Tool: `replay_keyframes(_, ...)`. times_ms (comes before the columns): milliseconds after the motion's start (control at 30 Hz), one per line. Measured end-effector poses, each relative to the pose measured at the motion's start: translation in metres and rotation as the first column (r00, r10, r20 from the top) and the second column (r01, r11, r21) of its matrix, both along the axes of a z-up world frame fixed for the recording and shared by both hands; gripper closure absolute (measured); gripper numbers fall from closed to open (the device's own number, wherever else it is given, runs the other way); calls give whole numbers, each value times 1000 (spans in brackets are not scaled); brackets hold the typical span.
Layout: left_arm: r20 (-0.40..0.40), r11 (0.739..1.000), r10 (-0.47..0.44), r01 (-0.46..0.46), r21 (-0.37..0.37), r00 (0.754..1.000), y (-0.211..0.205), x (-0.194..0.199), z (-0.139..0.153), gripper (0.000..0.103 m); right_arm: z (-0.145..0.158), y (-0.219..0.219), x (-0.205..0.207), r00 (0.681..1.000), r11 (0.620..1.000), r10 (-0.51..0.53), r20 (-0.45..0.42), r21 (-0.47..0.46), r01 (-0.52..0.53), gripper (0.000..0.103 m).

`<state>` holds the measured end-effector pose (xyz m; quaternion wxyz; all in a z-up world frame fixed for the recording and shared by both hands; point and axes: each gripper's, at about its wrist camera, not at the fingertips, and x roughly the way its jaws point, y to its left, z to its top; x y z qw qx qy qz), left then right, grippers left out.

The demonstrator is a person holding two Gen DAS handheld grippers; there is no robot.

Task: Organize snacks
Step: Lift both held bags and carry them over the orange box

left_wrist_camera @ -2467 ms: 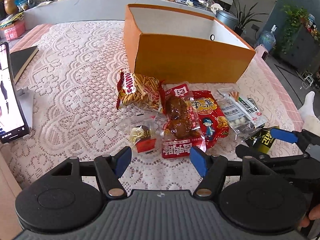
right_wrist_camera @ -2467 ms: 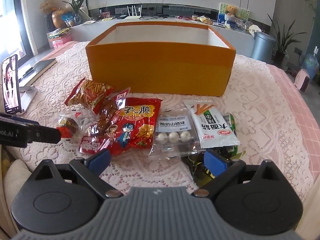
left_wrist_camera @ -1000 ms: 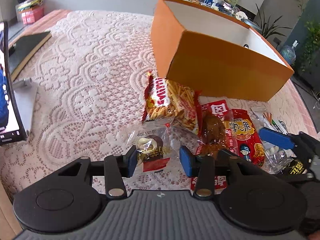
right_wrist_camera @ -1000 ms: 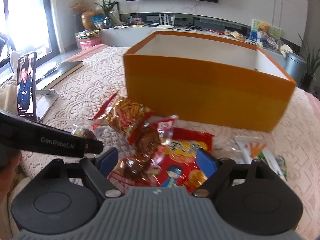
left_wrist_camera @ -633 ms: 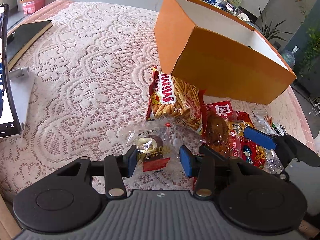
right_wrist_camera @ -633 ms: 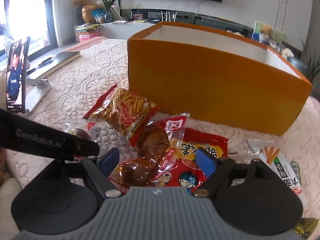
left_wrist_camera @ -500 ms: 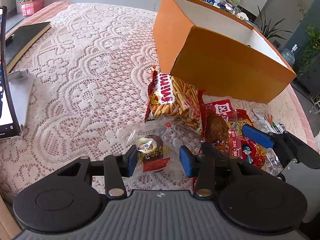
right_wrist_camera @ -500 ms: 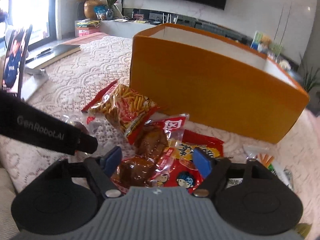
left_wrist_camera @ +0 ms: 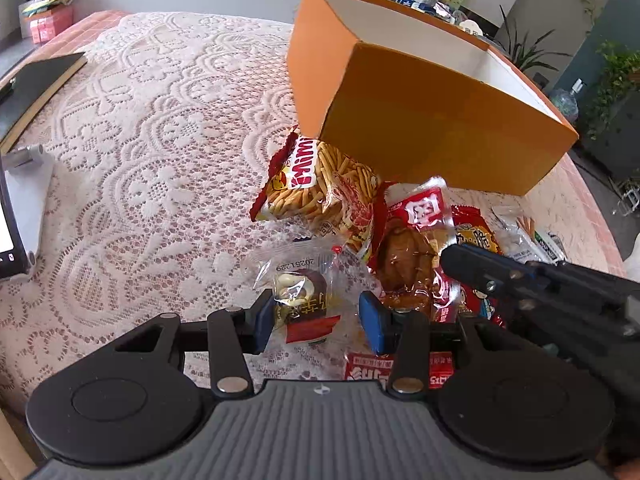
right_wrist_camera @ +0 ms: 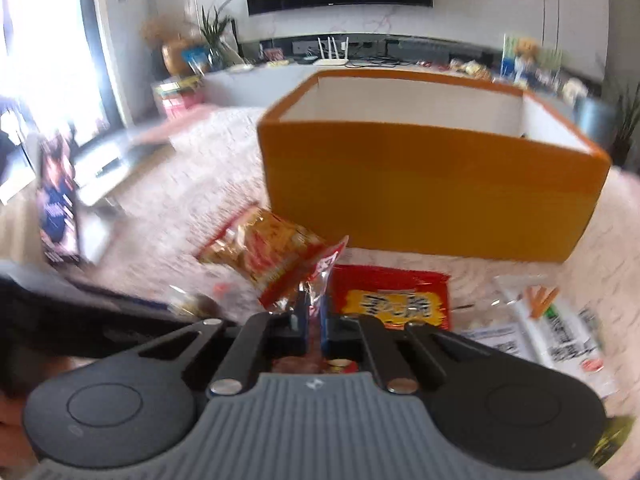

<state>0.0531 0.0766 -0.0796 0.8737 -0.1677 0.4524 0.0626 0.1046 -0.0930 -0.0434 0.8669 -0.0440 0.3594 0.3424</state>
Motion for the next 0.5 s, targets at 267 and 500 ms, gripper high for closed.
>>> replay_keyframes(267, 9, 1000, 3, -3, -18, 1000, 3, -3, -1, 52, -9, 1, 9, 984, 996, 4, -178, 87, 12, 94)
replay_keyframes(500, 17, 1000, -16, 16, 17, 1000, -3, -5, -1, 52, -15, -2, 13, 974, 994, -31, -225, 92, 53, 99)
